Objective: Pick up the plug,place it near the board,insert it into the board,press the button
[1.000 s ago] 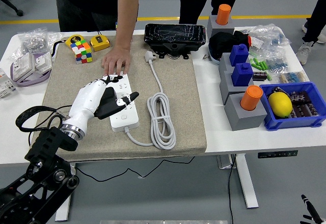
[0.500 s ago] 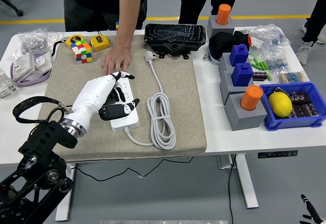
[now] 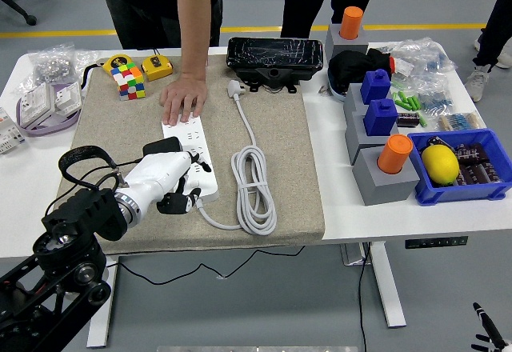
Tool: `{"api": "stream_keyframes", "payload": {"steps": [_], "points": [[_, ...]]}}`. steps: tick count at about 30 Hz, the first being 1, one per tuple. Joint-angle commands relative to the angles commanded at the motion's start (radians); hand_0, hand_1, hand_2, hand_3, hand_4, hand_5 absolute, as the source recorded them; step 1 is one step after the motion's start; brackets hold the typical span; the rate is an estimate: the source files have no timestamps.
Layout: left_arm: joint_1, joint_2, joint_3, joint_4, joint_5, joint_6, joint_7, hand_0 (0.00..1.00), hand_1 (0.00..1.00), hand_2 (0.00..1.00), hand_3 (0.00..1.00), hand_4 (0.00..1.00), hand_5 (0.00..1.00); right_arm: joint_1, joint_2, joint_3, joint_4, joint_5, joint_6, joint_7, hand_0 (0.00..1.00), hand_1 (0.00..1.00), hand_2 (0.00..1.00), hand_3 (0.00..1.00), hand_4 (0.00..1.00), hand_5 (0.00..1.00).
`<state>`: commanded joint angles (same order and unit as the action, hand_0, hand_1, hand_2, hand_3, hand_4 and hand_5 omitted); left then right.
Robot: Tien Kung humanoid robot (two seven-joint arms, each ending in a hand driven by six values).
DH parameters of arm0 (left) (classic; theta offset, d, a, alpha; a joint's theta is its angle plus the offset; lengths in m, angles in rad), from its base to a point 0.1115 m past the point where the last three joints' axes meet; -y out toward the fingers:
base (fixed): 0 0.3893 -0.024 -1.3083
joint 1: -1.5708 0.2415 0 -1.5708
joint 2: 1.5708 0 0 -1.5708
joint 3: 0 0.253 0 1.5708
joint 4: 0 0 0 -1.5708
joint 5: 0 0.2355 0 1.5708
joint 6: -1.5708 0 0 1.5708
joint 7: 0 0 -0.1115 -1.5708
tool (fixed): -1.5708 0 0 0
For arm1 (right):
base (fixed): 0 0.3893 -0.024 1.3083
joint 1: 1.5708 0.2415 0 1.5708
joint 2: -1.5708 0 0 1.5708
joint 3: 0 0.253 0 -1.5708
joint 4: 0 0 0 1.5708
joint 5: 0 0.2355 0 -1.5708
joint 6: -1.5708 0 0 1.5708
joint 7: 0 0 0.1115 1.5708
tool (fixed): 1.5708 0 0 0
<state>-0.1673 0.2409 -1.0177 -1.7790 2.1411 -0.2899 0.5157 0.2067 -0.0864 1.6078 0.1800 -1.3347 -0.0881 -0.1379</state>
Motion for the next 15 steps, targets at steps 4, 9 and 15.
{"api": "stream_keyframes", "payload": {"steps": [4,9,15], "points": [[-0.008,-0.008,0.014,0.03,0.022,0.017,-0.003,0.169,0.044,0.142,0.881,0.635,0.002,0.0,0.0,0.002,0.0,-0.003,0.0,-0.002,0.998,0.862,0.781,0.832,0.998,0.998],[-0.007,-0.011,0.015,0.096,0.029,0.028,-0.02,0.169,0.044,0.143,0.885,0.633,0.002,-0.005,0.002,0.004,0.0,0.001,-0.001,-0.001,0.998,0.862,0.78,0.832,0.998,0.998],[0.002,-0.012,0.004,0.131,0.03,-0.004,-0.006,0.168,0.045,0.145,0.862,0.607,0.002,-0.006,0.004,0.004,0.0,0.001,-0.001,0.001,0.998,0.862,0.781,0.833,0.998,0.998]]}}
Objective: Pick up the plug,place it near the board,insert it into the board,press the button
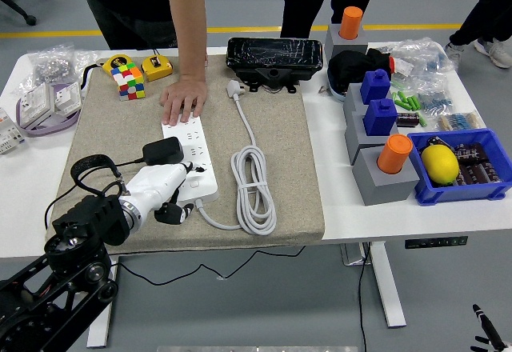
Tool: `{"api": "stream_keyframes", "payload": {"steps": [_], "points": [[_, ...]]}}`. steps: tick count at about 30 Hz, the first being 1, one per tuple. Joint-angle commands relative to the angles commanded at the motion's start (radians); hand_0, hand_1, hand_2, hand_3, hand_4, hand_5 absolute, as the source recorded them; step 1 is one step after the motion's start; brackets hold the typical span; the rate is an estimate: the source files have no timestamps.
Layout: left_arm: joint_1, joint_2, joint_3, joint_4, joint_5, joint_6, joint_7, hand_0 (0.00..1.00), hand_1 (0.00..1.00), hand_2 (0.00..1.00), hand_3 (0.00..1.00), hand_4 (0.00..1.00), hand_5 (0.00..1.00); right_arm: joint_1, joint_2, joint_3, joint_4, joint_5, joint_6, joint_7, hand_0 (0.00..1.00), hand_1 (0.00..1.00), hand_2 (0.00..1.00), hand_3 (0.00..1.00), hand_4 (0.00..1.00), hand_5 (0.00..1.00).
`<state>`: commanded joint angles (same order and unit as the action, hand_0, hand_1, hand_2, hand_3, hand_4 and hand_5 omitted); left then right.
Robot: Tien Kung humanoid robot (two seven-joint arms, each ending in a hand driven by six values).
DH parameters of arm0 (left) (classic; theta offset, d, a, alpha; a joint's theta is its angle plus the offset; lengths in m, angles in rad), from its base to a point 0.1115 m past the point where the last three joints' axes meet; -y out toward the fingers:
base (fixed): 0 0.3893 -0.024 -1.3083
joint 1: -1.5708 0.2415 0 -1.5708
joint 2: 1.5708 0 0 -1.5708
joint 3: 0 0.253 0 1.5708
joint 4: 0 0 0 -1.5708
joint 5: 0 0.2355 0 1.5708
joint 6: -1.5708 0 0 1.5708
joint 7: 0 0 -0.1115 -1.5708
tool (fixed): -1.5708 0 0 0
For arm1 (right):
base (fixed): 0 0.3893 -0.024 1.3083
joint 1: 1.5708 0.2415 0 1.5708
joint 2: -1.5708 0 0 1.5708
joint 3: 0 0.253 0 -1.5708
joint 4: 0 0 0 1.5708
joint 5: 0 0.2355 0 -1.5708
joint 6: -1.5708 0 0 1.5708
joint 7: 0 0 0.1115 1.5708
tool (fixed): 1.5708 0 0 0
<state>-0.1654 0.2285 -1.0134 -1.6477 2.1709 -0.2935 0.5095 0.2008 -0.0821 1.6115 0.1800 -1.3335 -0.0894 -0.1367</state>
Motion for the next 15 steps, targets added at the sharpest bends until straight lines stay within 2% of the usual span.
{"api": "stream_keyframes", "payload": {"steps": [5,6,15], "points": [[0.001,-0.001,-0.002,0.004,0.003,-0.005,0.004,0.168,0.045,0.145,0.862,0.607,0.002,0.0,-0.001,0.001,0.0,-0.002,0.0,-0.001,0.998,0.862,0.781,0.833,0.998,0.998],[0.0,-0.002,-0.002,0.006,0.002,-0.007,0.005,0.168,0.044,0.144,0.757,0.61,0.002,0.0,-0.001,0.001,0.0,-0.002,0.001,-0.001,0.998,0.863,0.781,0.833,0.998,0.998],[-0.003,0.0,-0.002,0.014,0.002,-0.008,0.001,0.168,0.044,0.144,0.724,0.605,0.002,0.004,-0.003,0.003,0.0,-0.001,0.001,-0.001,0.998,0.863,0.781,0.835,0.998,0.998]]}}
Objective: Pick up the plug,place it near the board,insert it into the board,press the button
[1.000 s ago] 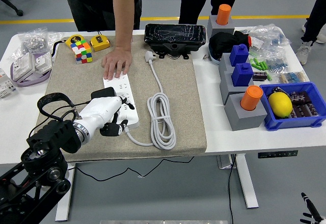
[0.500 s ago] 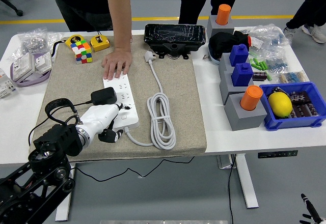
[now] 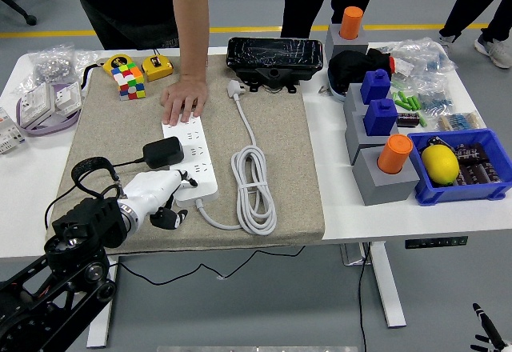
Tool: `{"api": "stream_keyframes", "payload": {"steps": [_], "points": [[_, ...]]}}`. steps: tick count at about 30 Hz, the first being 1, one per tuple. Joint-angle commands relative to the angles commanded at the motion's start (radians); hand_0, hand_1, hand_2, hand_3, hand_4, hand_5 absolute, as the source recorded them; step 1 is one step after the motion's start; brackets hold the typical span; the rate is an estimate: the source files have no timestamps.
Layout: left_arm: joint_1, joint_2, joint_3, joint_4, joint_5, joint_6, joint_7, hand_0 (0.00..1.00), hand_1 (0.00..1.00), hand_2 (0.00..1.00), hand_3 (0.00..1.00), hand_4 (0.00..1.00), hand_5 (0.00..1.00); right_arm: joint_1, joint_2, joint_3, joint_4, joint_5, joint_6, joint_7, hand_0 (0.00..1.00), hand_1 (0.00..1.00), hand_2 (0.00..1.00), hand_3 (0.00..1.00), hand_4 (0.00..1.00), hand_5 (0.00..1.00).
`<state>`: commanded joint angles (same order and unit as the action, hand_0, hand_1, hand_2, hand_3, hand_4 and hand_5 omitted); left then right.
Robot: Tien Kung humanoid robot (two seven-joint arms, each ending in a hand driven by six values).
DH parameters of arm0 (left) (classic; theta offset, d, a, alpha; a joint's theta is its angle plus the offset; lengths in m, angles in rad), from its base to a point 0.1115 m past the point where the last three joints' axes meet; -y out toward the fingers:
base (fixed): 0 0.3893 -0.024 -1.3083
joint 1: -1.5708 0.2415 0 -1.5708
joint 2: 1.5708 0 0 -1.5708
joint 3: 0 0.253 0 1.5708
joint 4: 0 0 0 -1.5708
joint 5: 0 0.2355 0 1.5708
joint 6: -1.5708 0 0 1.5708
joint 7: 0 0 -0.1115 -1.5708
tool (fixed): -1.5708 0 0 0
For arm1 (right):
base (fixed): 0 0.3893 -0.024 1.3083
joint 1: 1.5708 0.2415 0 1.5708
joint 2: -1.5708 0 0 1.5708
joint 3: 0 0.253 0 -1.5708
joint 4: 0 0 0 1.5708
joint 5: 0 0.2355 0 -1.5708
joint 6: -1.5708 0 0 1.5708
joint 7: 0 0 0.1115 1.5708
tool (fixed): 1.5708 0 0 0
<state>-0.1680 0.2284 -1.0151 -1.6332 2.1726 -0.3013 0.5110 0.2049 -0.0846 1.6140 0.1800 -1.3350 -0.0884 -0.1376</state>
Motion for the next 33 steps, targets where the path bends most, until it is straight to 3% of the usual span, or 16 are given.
{"api": "stream_keyframes", "payload": {"steps": [20,26,27,33], "points": [[0.002,-0.003,-0.002,0.023,0.008,0.03,-0.019,0.168,0.039,0.141,0.759,0.648,0.002,0.004,-0.007,-0.004,0.0,0.0,0.0,-0.001,0.998,0.863,0.78,0.835,0.998,0.998],[0.0,-0.007,-0.017,0.039,0.015,0.048,-0.028,0.166,0.04,0.141,0.78,0.646,0.002,0.004,-0.006,-0.001,0.0,-0.002,0.0,-0.001,0.998,0.863,0.78,0.835,0.998,0.998],[0.0,-0.007,-0.018,0.04,0.017,0.05,-0.029,0.166,0.038,0.14,0.82,0.66,0.002,0.003,-0.006,-0.001,0.0,-0.002,0.0,-0.001,0.998,0.863,0.781,0.835,0.998,0.998],[-0.001,-0.007,-0.02,0.039,0.019,0.05,-0.029,0.165,0.037,0.14,0.8,0.661,0.002,0.004,-0.007,0.002,0.0,-0.005,0.0,-0.001,0.998,0.863,0.78,0.835,0.998,0.998]]}}
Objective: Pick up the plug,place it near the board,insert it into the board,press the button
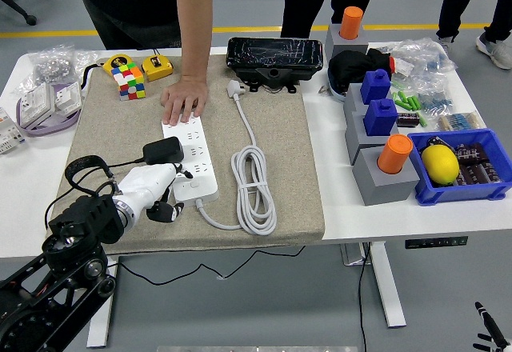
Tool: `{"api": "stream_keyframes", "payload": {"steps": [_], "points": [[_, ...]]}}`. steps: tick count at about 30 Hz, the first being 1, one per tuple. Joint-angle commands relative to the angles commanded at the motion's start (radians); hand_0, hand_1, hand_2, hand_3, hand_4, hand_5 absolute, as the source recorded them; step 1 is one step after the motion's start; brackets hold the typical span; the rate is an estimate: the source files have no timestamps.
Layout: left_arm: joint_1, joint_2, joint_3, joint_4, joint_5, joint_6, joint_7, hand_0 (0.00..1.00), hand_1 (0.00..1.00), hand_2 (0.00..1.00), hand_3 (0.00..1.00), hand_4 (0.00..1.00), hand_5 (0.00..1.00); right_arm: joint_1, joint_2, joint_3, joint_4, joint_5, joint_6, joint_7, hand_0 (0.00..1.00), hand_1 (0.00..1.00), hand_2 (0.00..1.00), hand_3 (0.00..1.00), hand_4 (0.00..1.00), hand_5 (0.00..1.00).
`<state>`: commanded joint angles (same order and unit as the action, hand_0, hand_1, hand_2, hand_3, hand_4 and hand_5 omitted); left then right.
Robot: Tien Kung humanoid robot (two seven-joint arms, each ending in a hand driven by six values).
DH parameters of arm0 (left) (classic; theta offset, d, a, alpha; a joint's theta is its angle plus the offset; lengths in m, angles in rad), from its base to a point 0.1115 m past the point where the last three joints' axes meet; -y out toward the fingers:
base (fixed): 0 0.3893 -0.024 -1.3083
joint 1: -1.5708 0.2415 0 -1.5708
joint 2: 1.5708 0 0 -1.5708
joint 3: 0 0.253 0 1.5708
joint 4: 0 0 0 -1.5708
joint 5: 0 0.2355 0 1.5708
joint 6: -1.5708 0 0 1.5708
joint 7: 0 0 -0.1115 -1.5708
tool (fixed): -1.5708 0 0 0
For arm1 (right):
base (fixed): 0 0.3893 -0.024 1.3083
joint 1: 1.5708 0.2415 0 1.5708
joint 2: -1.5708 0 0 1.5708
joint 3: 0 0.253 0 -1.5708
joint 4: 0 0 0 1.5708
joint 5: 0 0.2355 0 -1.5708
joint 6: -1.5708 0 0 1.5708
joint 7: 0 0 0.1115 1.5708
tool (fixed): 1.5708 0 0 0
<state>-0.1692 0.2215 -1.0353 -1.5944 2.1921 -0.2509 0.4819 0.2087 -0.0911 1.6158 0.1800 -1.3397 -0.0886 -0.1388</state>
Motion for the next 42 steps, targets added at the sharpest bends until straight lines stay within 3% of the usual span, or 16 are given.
{"api": "stream_keyframes", "payload": {"steps": [17,27,42], "points": [[0.004,-0.002,0.008,-0.012,0.001,0.004,-0.004,0.167,0.029,0.14,0.787,0.659,0.002,0.002,0.0,0.0,0.0,0.0,0.0,-0.001,0.998,0.863,0.781,0.835,0.998,0.998],[0.005,0.001,0.009,-0.015,-0.008,-0.022,0.005,0.165,0.028,0.141,0.759,0.658,0.002,0.003,0.0,-0.001,0.0,0.001,0.0,0.0,0.998,0.865,0.781,0.835,0.998,0.998],[0.007,-0.004,0.018,0.002,-0.008,-0.006,-0.007,0.165,0.026,0.141,0.751,0.656,0.002,0.002,0.0,0.001,0.0,-0.001,0.0,0.0,0.998,0.865,0.781,0.835,0.998,0.998]]}}
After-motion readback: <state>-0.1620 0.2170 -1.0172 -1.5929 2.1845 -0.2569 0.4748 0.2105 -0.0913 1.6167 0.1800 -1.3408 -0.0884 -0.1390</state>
